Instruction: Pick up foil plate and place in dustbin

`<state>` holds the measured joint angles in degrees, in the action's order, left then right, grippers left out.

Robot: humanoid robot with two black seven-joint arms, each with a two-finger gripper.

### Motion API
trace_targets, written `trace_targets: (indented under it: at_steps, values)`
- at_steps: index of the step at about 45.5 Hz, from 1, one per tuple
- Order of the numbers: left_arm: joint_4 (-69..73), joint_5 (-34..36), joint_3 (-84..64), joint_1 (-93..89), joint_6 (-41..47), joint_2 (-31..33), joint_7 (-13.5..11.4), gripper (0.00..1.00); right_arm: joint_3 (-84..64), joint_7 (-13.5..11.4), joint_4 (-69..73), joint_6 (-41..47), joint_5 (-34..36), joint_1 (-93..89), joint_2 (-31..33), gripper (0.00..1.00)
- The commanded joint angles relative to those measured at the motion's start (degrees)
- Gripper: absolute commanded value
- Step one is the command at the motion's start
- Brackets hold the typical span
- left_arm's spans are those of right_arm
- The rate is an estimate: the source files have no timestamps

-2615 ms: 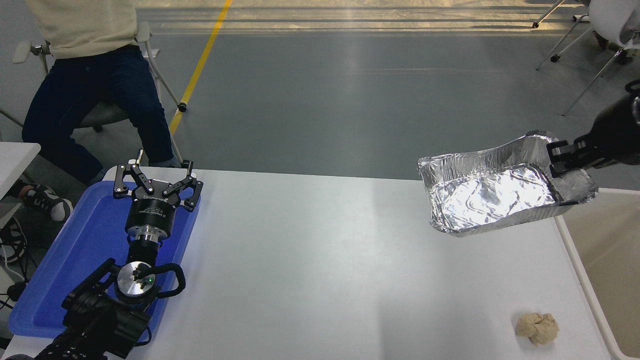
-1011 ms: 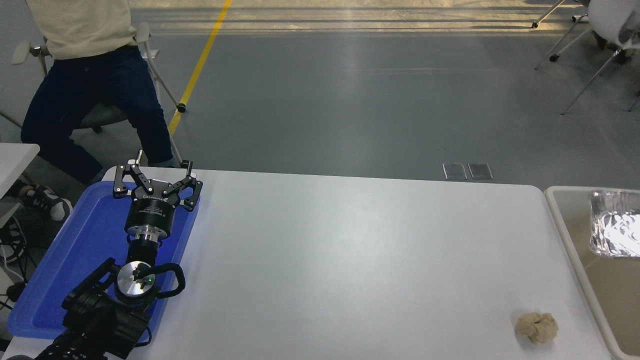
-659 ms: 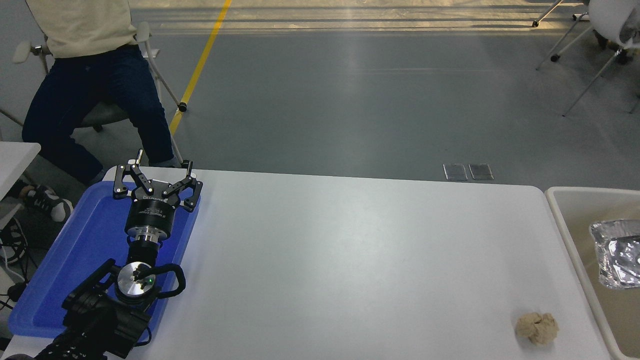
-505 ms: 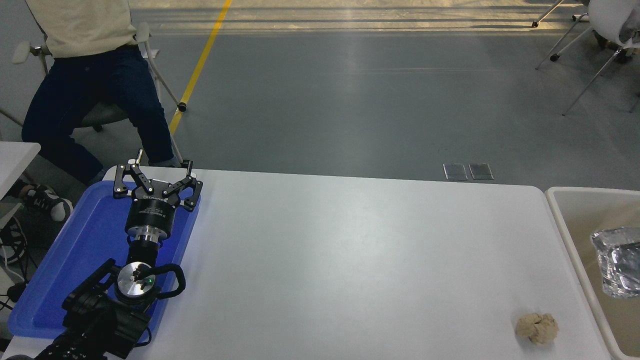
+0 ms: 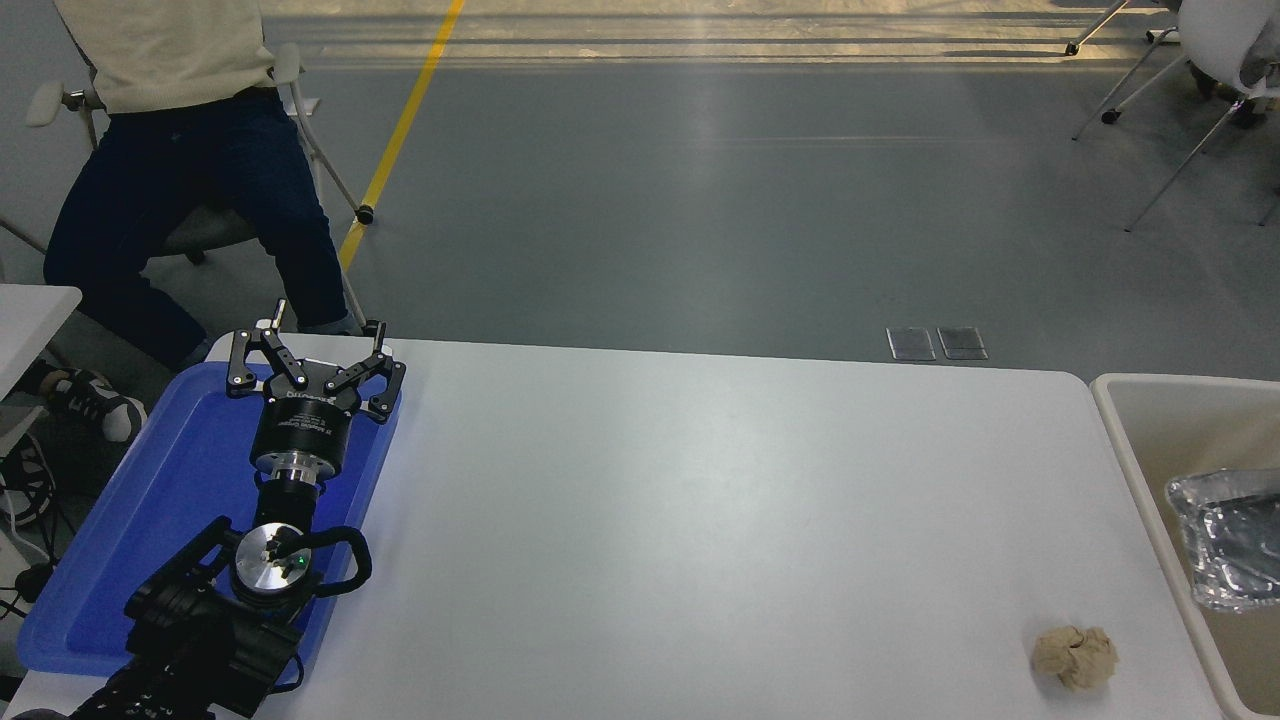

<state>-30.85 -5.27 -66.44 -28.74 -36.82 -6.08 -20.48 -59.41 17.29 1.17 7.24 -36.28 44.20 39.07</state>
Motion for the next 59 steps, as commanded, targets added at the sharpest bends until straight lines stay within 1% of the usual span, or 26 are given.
trace_targets:
  at_steps: [1, 4, 12, 16, 21, 27, 31, 36, 42, 46, 50, 56, 59]
  values:
    - [0.00, -0.01, 0.00, 0.00, 0.00, 0.01, 0.00, 1.00, 0.17, -0.50, -0.03, -0.65, 0.25, -0.34, -0.40, 1.00]
    - [0.00, -0.01, 0.00, 0.00, 0.00, 0.01, 0.00, 1.00, 0.26, -0.50, -0.03, -0.65, 0.42, -0.17, -0.66, 1.00]
    - [0.00, -0.01, 0.00, 0.00, 0.00, 0.01, 0.00, 1.00, 0.70, -0.15, 0.06, 0.32, 3.59, 0.97, -2.15, 1.00]
    - [0.00, -0.01, 0.00, 0.00, 0.00, 0.01, 0.00, 1.00, 0.61, 0.29, -0.03, 0.32, 3.68, 1.50, -3.82, 1.00]
    - [0.00, -0.01, 0.00, 0.00, 0.00, 0.01, 0.00, 1.00, 0.61, 0.29, 0.15, 0.67, 3.68, 3.08, -4.79, 1.00]
    - [0.00, -0.01, 0.00, 0.00, 0.00, 0.01, 0.00, 1.00, 0.87, 0.20, 0.06, 3.13, 3.85, 6.07, -6.99, 1.00]
    - [0.00, -0.01, 0.00, 0.00, 0.00, 0.01, 0.00, 1.00, 1.57, 0.03, 0.32, 3.66, 4.81, 6.34, -7.25, 1.00]
    - [0.00, -0.01, 0.00, 0.00, 0.00, 0.01, 0.00, 1.00, 4.03, -0.32, 1.20, 3.75, 7.01, 6.42, -8.13, 1.00]
    - [0.00, -0.01, 0.00, 0.00, 0.00, 0.01, 0.00, 1.00, 10.44, -0.50, 3.39, 3.75, 7.19, 6.60, -10.24, 1.00]
    - [0.00, -0.01, 0.00, 0.00, 0.00, 0.01, 0.00, 1.00, 11.95, -0.94, 6.46, 3.92, 7.19, 8.53, -10.07, 1.00]
    - [0.00, -0.01, 0.00, 0.00, 0.00, 0.01, 0.00, 1.00, 11.86, -2.17, 12.26, 3.92, 7.10, 11.69, -9.28, 1.00]
    - [0.00, -0.01, 0.00, 0.00, 0.00, 0.01, 0.00, 1.00, 11.86, -3.57, 23.77, 3.92, 6.23, 18.89, -5.32, 1.00]
    - [0.00, -0.01, 0.00, 0.00, 0.00, 0.01, 0.00, 1.00, 11.68, -4.89, 30.01, 3.92, 5.61, 23.02, -3.65, 1.00]
